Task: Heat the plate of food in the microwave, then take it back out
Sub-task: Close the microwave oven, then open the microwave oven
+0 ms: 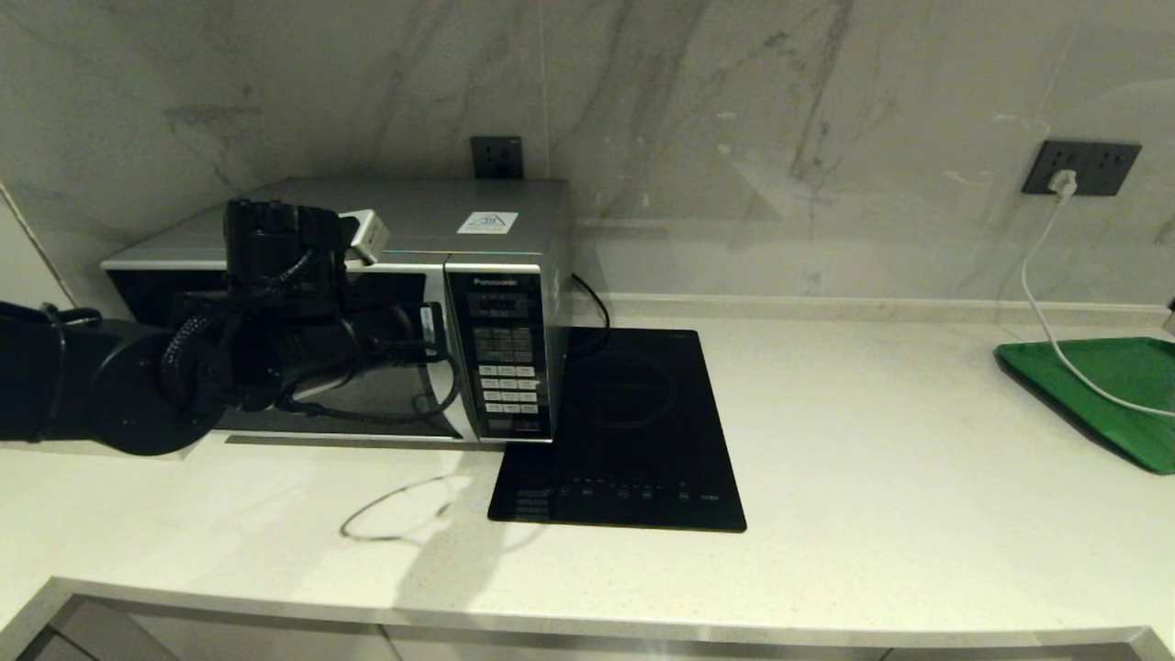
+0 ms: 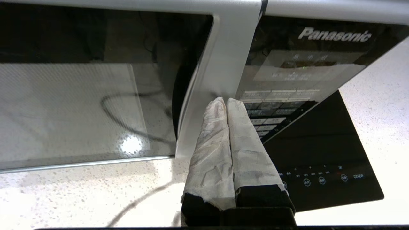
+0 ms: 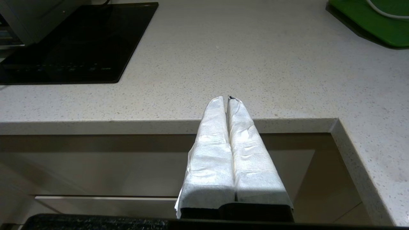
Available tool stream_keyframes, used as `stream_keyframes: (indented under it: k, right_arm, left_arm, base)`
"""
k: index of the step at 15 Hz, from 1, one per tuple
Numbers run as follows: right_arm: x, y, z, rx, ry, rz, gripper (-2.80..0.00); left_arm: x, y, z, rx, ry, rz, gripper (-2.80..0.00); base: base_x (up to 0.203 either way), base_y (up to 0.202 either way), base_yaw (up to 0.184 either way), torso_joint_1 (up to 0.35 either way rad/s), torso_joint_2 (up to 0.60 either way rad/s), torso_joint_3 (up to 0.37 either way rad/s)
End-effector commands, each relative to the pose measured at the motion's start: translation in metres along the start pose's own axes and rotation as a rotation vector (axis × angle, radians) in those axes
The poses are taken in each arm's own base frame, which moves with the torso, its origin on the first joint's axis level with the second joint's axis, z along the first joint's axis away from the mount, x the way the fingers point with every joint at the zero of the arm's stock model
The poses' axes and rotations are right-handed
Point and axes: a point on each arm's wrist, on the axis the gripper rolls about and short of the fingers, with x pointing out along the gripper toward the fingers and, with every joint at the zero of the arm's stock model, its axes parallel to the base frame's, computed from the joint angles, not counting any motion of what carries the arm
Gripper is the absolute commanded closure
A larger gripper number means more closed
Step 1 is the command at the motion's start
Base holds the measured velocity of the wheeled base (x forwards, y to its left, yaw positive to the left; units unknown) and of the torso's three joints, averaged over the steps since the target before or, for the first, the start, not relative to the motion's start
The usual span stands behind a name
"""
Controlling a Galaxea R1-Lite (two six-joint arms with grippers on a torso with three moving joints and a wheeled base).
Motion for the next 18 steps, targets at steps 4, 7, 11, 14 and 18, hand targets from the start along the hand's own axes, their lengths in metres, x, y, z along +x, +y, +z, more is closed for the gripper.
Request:
stream_keyframes:
  k: [4, 7, 11, 14, 18]
  right_arm:
    - [0.0, 0.0, 0.0, 0.0, 0.002, 0.001, 0.0]
    - [0.0, 0.0, 0.0, 0.0, 0.002, 0.001, 0.0]
    - [0.0, 0.0, 0.0, 0.0, 0.002, 0.001, 0.0]
    - [0.0, 0.0, 0.0, 0.0, 0.002, 0.001, 0.0]
    - [0.0, 0.0, 0.0, 0.0, 0.002, 0.001, 0.0]
  left_arm:
    - [-0.067, 0.003, -0.003, 0.002, -0.024, -0.03, 0.0]
    - [-0.138, 0.009, -0.005, 0.017, -0.073, -0.043, 0.0]
    - [-0.248, 0.026, -0.03, 0.037, -0.134, -0.042, 0.0]
    - [-0.315, 0.041, -0.069, 0.068, -0.115, 0.026, 0.0]
    - [-0.365, 0.048, -0.105, 0.105, -0.148, 0.298, 0.0]
  base:
    - [0.0, 0.0, 0.0, 0.0, 0.0, 0.0]
    - [0.0, 0.0, 0.0, 0.0, 0.0, 0.0]
    - [0.0, 0.0, 0.0, 0.0, 0.0, 0.0]
    - [0.0, 0.0, 0.0, 0.0, 0.0, 0.0]
    - [0.0, 0.0, 0.0, 0.0, 0.0, 0.0]
